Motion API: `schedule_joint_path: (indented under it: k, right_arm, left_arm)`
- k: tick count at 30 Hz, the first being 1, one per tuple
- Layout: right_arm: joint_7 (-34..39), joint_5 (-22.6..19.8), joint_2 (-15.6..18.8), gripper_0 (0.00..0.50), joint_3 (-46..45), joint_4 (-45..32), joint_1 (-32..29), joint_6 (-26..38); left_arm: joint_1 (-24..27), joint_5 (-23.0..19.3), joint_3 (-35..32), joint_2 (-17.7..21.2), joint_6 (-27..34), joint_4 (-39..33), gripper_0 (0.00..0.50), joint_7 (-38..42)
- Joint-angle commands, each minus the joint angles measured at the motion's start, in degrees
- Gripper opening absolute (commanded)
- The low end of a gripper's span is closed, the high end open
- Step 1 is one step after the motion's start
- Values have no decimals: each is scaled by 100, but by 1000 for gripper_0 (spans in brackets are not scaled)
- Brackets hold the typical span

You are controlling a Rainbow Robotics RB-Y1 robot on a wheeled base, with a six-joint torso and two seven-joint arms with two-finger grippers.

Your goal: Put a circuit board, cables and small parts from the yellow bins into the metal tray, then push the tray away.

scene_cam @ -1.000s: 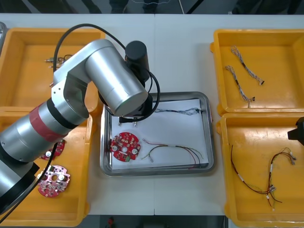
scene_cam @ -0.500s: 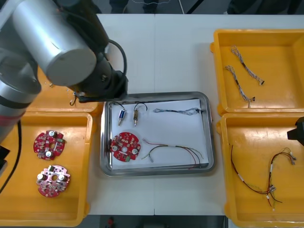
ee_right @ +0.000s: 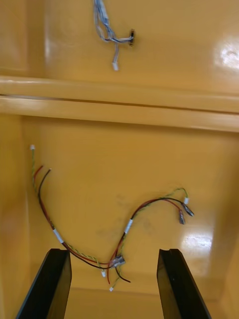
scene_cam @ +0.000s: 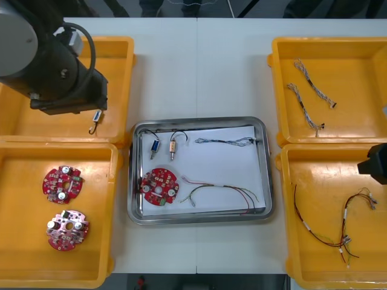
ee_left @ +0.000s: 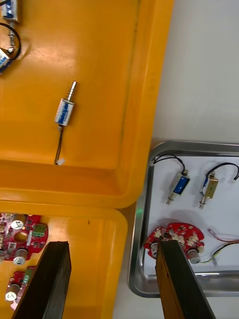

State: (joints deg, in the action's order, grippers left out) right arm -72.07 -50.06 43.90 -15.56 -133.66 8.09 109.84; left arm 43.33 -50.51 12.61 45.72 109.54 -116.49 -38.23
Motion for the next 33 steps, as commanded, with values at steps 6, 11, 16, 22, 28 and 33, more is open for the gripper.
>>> schedule_joint_path:
  k: [6, 11, 16, 22, 28, 33]
  right_arm:
    - [-18, -232, 233, 500, 1319, -178, 1221, 16]
    - [-26, -259, 207, 500, 2137, -169, 1880, 16]
    - [-35, -162, -4, 500, 3077, -160, 2539, 16]
    - [-106, 49, -566, 500, 4053, 121, 3216, 16]
    - [-299, 137, -1111, 500, 4888, 552, 3735, 16]
    - [-941, 409, -1366, 500, 5450, 719, 3928, 16]
  left_arm:
    - [-853, -64, -883, 578, 46, -172, 500, -1723]
    - [-1222, -73, -1270, 692, 46, -225, 500, -2153]
    - [-1591, -55, -1683, 701, 46, -286, 500, -2567]
    - [-1846, -11, -1894, 763, 46, -401, 500, -2857]
    - [-2162, -11, -2070, 815, 46, -577, 500, -2971]
    - [-2408, -55, -2166, 921, 46, -708, 500, -3024]
